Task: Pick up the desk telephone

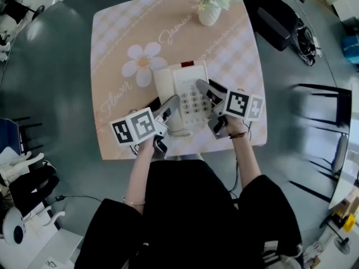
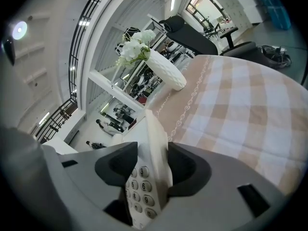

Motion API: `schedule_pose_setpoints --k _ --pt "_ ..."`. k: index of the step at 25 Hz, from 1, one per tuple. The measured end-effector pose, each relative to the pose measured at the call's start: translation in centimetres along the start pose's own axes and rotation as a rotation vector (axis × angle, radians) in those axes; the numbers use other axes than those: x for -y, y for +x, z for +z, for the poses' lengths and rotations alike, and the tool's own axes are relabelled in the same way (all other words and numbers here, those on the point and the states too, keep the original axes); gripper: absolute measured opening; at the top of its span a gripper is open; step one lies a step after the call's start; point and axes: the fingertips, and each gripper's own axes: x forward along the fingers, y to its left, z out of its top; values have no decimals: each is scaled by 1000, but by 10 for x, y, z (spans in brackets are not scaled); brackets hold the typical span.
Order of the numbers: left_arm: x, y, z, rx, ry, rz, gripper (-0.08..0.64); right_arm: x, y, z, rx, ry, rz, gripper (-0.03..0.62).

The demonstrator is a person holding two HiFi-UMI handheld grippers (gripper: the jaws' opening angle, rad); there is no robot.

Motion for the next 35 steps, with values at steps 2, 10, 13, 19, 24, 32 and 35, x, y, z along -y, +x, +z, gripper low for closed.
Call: schedule_pose_setpoints --k 2,10,13,19,24,32,35 --pt "5 -7 1 3 7 -5 304 -7 -6 1 11 -7 4 184" --pt "26 -29 6 5 56 -17 302 -30 -26 5 51 -20 15 184" --pt "33 -36 7 4 81 -27 302 -38 -33 5 71 -18 16 184" --pt "48 -52 12 5 108 -48 302 -55 -49 9 110 -26 27 184" --pt "62 -66 13 15 132 -72 302 -71 -66 11 149 -43 34 184" --pt "82 -89 23 51 155 -101 299 -94 -84 17 203 -49 61 184" --pt "90 -98 28 80 162 -109 298 -104 -90 20 221 -50 76 184"
